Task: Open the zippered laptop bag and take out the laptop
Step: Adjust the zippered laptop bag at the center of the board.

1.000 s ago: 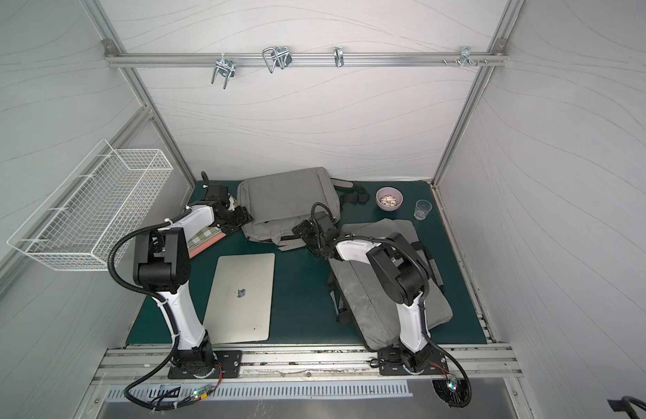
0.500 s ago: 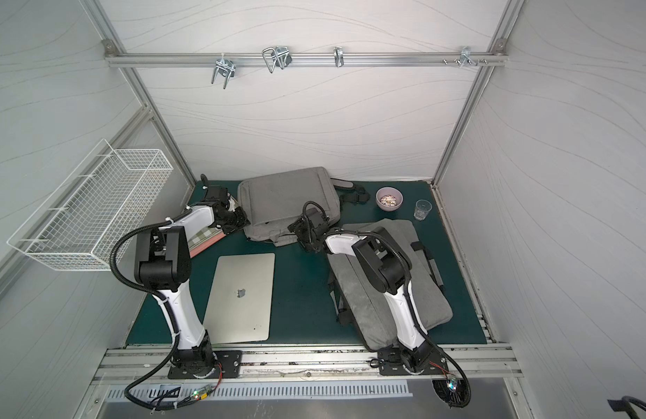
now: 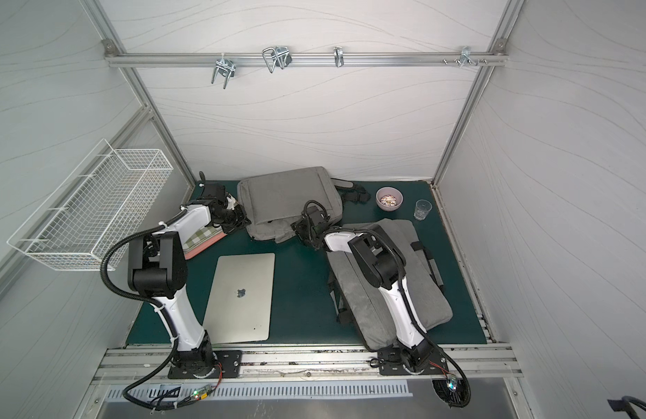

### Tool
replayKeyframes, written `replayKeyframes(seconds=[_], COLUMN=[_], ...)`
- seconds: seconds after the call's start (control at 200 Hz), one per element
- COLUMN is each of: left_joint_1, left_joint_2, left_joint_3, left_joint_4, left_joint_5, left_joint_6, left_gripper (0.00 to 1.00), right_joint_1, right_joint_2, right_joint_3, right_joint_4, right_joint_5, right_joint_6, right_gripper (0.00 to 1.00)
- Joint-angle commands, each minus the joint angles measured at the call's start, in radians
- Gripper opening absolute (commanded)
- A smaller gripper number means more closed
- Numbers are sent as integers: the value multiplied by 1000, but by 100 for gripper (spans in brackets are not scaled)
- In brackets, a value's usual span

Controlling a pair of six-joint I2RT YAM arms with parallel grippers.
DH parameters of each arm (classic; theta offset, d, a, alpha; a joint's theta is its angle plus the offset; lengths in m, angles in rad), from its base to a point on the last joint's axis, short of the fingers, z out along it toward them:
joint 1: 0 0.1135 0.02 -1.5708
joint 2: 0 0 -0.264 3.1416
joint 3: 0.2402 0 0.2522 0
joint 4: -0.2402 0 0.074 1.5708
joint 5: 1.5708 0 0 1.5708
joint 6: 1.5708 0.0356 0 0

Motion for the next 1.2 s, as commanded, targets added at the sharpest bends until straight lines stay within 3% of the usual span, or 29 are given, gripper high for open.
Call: replayKeyframes(seconds=[0.0,0.185,0.34,0.49,0.65,0.81,1.01,1.195], left_joint_1=[-37,-77,-147,-238,-352,-435,-491,-491], left_joint_2=[-68,-142,-234,-329,-404,-423,-360,-365], left_joint_3=[-40,-121,-215,-325,-430,-459,-419,-386], left_joint_4=[-64,-49,-19,29,104,164,196,146], left_joint_5=[98,119,111,88,46,11,-2,-38], left_joint_6=[-6,-51,-102,-186,-309,-388,-401,-350], left_gripper=[0,0,0,0,0,2,14,38], right_joint_1=[-24,-55,-111,-175,-240,-301,-351,-369], right_joint_2=[33,-49,-140,-220,-223,-196,-54,99], right_joint_3=[-1,-77,-134,-170,-75,8,271,513], right_joint_4=[63,95,75,-6,-196,-345,-604,-813], right_joint_5=[44,33,-59,-167,-332,-399,-472,-501], right_joint_6=[28,-47,-150,-279,-481,-639,-866,-1050], right_gripper=[44,21,4,0,0,0,0,0])
